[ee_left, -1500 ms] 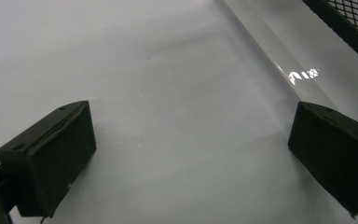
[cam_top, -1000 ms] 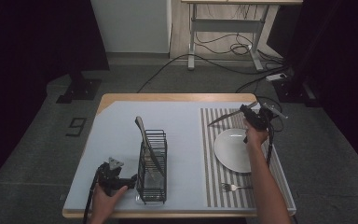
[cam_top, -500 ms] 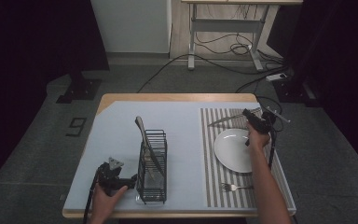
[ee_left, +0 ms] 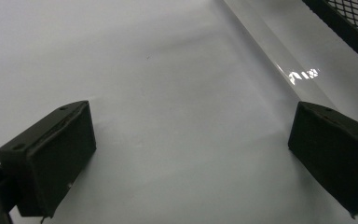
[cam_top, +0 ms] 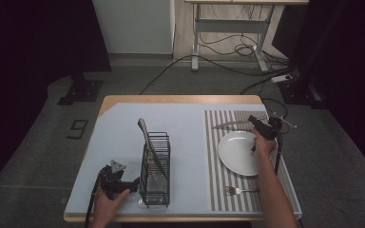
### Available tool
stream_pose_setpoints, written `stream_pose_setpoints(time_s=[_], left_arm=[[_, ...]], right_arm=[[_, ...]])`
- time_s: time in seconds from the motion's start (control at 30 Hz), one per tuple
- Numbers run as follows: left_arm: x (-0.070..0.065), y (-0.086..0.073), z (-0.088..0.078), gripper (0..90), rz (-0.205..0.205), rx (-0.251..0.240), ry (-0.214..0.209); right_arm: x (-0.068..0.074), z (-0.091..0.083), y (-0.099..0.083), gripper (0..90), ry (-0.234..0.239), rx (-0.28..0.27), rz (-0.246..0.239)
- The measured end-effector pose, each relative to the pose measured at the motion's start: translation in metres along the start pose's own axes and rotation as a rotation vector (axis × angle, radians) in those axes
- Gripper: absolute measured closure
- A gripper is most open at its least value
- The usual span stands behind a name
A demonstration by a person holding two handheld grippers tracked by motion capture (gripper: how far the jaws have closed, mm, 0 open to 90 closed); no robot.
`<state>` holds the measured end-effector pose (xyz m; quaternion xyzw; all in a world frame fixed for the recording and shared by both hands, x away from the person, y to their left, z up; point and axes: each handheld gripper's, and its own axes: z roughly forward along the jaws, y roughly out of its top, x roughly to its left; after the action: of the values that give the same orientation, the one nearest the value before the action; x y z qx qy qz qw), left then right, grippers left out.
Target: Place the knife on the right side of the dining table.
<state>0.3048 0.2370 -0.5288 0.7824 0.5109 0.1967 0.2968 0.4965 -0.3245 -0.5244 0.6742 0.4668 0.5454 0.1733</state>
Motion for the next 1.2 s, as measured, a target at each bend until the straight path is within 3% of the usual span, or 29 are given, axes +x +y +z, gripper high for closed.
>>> stream_pose_setpoints(time_s=[0.43,0.57,1.03,1.2], left_arm=[[0.0,0.0,0.0,0.1,0.0,0.0,0.0],[0.0,0.0,0.0,0.1,0.0,0.0,0.0],[0.0001,0.0001,0.0,0.1,0.0,0.0,-0.001],[0.0,0.0001,0.0,0.1,-0.001,0.0,-0.001]], right_arm=[[-0.0039,0.0021,-0.0027,59.3,-0.052,0.037,0.006],[-0.0076,0.0033,-0.0041,57.9,-0.062,0.058,0.028],[-0.0048,0.0041,-0.004,54.8,-0.098,0.07,0.006],[-0.0035,0.0049,-0.0027,52.7,-0.118,0.1,0.006]])
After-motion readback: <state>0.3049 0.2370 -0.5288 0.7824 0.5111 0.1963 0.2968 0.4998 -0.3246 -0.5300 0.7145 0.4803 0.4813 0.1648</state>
